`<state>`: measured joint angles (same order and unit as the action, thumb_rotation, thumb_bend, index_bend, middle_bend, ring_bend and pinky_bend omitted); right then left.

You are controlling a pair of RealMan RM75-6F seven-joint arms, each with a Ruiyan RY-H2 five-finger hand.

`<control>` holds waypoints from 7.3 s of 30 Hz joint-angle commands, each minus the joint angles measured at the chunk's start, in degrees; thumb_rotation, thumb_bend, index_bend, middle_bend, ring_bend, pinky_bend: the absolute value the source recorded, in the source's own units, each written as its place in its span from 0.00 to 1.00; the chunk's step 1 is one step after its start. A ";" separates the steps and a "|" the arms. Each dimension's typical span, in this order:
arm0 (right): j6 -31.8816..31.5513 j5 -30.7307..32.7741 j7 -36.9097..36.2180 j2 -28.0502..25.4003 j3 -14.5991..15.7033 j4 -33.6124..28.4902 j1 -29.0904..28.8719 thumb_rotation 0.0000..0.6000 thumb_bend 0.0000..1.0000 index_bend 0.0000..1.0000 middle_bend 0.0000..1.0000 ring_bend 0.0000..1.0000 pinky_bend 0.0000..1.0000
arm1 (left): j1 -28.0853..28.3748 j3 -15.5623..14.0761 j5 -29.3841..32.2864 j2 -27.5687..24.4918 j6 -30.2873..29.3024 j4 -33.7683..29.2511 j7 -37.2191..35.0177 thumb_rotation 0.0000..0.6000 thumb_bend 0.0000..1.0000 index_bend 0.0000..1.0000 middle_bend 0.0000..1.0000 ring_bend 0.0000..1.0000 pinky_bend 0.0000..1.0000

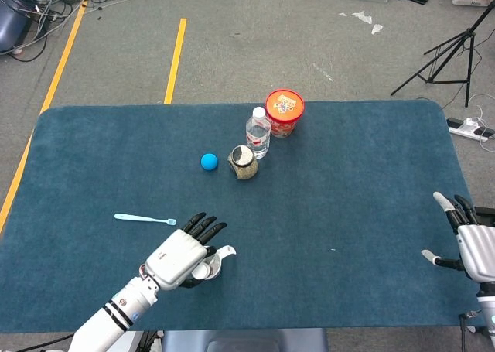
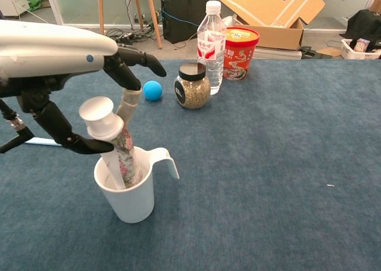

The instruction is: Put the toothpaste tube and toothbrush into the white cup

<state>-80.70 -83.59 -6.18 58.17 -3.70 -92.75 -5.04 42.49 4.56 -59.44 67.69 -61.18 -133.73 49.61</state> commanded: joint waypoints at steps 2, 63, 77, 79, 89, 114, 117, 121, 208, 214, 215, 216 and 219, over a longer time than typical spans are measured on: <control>0.07 0.06 0.07 0.03 -0.02 0.02 -0.04 1.00 0.00 0.04 0.18 0.07 0.62 | 0.84 -0.27 0.57 0.89 -0.41 1.16 -0.16 1.00 0.37 0.56 0.09 0.01 0.05; 0.15 2.43 3.08 1.03 -1.12 -0.38 -0.28 1.00 0.00 0.04 0.19 0.07 0.62 | -7.51 -2.41 -11.86 -9.46 3.68 30.95 -41.63 1.00 0.25 0.26 0.00 0.02 0.08; 4.53 5.32 1.05 0.29 -2.21 0.61 -2.19 1.00 0.00 0.05 0.19 0.07 0.62 | -4.61 -1.47 -15.89 -2.90 11.59 45.90 -52.52 1.00 0.25 0.32 0.00 0.00 0.08; 5.05 5.84 0.56 0.13 -2.46 0.81 -2.42 1.00 0.00 0.05 0.19 0.07 0.62 | -4.38 -1.50 -16.01 -1.90 12.56 47.88 -53.80 1.00 0.25 0.33 0.00 0.00 0.08; 6.28 6.10 -0.35 -0.10 -2.46 1.29 -2.99 1.00 0.00 0.05 0.19 0.07 0.62 | -3.56 -1.77 -16.75 0.93 15.90 53.54 -57.88 1.00 0.25 0.37 0.00 0.00 0.07; 5.08 5.40 -1.14 -0.28 -2.15 1.25 -2.51 1.00 0.00 0.05 0.19 0.08 0.62 | -3.77 -2.54 -17.35 8.99 18.17 64.96 -60.67 1.00 0.25 0.36 0.00 0.00 0.07; 5.07 5.36 -1.22 -0.30 -2.12 1.30 -2.49 1.00 0.00 0.05 0.19 0.08 0.62 | -3.90 -2.47 -17.14 9.91 18.42 65.88 -61.40 1.00 0.25 0.37 0.00 0.00 0.07; 5.30 5.39 -1.16 -0.30 -2.09 1.31 -2.60 1.00 0.00 0.05 0.19 0.08 0.62 | -4.01 -2.37 -17.00 11.24 18.77 67.34 -62.50 1.00 0.25 0.40 0.00 0.00 0.07; 4.81 5.38 -1.89 -0.65 -2.11 1.16 -2.30 1.00 0.00 0.05 0.19 0.08 0.62 | -4.11 -0.14 -11.97 15.86 25.76 74.75 -62.46 1.00 0.25 0.55 0.02 0.00 0.07; 4.69 5.27 -1.85 -0.64 -2.08 1.11 -2.25 1.00 0.00 0.05 0.19 0.08 0.62 | -4.57 -0.09 -12.42 15.00 24.62 73.47 -62.44 1.00 0.26 0.56 0.02 0.00 0.07; 4.68 5.25 -1.86 -0.62 -2.08 1.13 -2.25 1.00 0.00 0.05 0.19 0.08 0.62 | -4.64 -0.08 -12.49 14.81 24.41 73.20 -62.40 1.00 0.27 0.56 0.02 0.00 0.07; 4.66 5.25 -1.83 -0.60 -2.08 1.15 -2.25 1.00 0.00 0.05 0.19 0.08 0.62 | -4.75 -0.08 -12.57 14.53 24.14 72.79 -62.31 1.00 0.27 0.56 0.03 0.00 0.07; 4.64 5.18 -1.81 -0.60 -2.07 1.13 -2.25 1.00 0.00 0.05 0.19 0.08 0.62 | -5.04 -0.06 -12.69 13.76 23.41 71.73 -61.98 1.00 0.27 0.56 0.03 0.00 0.07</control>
<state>-76.06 -78.41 -7.99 57.56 -5.77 -91.62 -7.29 37.59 4.48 -72.06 81.74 -37.49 -61.68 -12.53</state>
